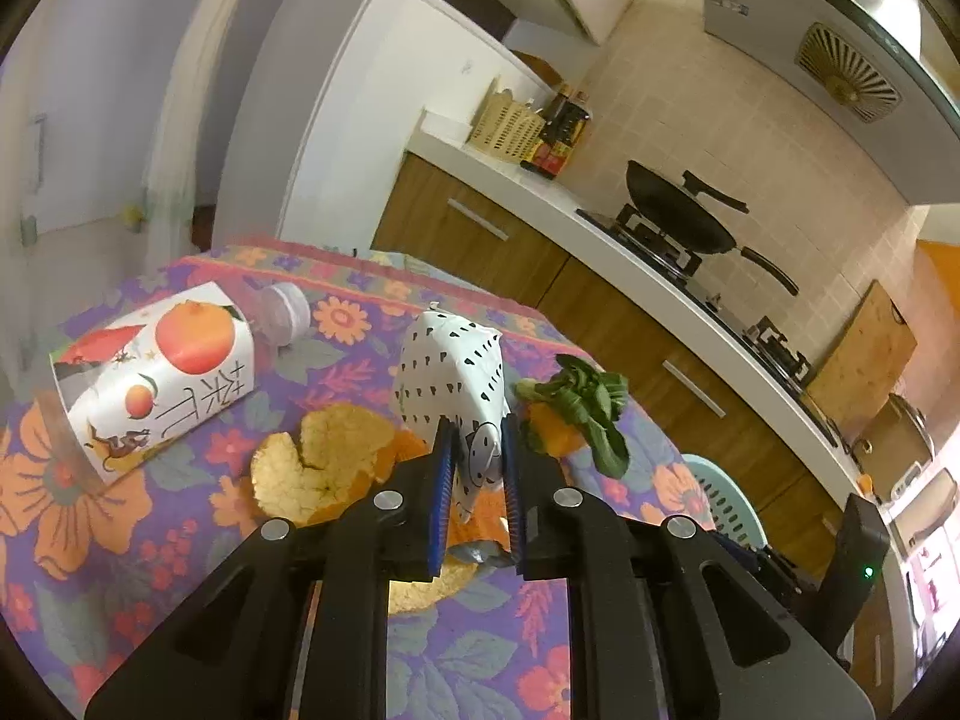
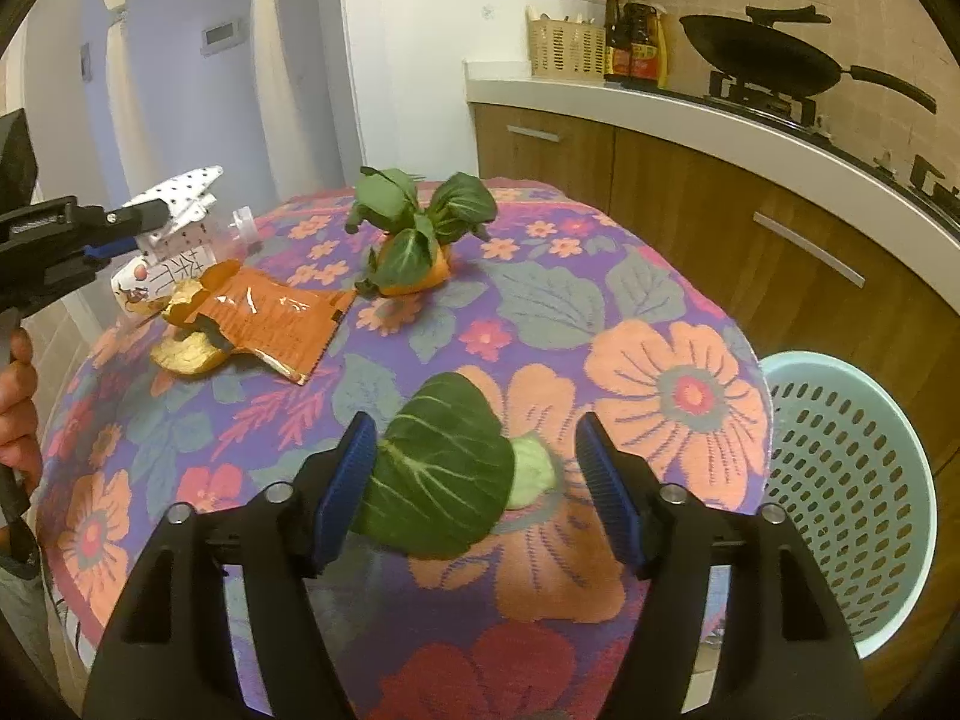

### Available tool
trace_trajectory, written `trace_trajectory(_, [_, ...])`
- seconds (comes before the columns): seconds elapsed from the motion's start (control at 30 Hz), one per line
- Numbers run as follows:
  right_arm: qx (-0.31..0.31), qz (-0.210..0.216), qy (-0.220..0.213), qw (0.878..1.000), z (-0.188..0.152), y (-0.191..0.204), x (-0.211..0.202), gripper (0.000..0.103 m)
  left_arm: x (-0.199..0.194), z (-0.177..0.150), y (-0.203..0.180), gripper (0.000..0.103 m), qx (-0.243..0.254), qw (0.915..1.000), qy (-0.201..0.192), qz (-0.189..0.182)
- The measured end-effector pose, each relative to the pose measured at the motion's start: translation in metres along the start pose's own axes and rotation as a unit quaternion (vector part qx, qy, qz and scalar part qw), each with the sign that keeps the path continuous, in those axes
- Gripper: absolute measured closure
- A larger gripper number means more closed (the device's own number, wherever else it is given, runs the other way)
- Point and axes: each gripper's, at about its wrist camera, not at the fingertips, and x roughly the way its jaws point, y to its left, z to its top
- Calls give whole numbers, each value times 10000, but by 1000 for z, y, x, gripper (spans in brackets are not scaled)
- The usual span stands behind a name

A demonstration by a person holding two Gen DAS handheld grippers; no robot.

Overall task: Collect trash
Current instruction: 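Grasp the white patterned napkin with the left gripper while the right gripper grasps the bok choy leaf, then carry the napkin and leaf to the wastebasket and release both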

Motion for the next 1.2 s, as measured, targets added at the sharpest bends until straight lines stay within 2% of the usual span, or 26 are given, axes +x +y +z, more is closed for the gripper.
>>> trace_trajectory(0.13, [-29, 69, 57, 10000, 0, 4, 3, 31, 0, 1, -11, 89, 198, 9997, -74, -83])
trace_trajectory(0.27, [-139, 65, 312, 9994, 0, 15, 16, 31, 5, -3, -27, 89, 418, 9990, -5, -148])
trace_trajectory(0.37, [-265, -94, 386, 9989, 0, 21, 20, 31, 9, -6, -37, 89, 584, 9981, 47, -180])
trace_trajectory(0.4, [-249, -114, 392, 9989, -1, 20, 20, 36, 11, -7, -39, 89, 609, 9979, 62, -192])
trace_trajectory(0.43, [-241, -154, 397, 9988, -1, 19, 20, 46, 12, -8, -41, 89, 637, 9977, 85, -207])
trace_trajectory(0.47, [-259, -190, 405, 9987, -2, 19, 20, 47, 14, -8, -45, 89, 662, 9975, 115, -218])
trace_trajectory(0.57, [-264, -159, 291, 9991, -2, 15, 13, 61, 18, -10, -54, 89, 719, 9969, 159, -276])
trace_trajectory(0.63, [-179, 151, 219, 9995, 0, 11, 6, 95, 20, -11, -62, 89, 775, 9963, 174, -331])
trace_trajectory(0.67, [-151, 260, 205, 9993, 1, 10, 2, 96, 21, -12, -68, 89, 817, 9958, 186, -372])
trace_trajectory(0.73, [-248, 36, 61, 9997, 0, 10, -6, 98, 24, -15, -80, 89, 913, 9947, 223, -423])
trace_trajectory(0.9, [-33, 116, -275, 9995, 0, -11, -33, 99, 36, -21, -117, 89, 1181, 9906, 318, -612])
trace_trajectory(1.2, [585, -408, -642, 9954, -4, -92, -72, 99, 65, -37, -184, 89, 1537, 9817, 497, -1010])
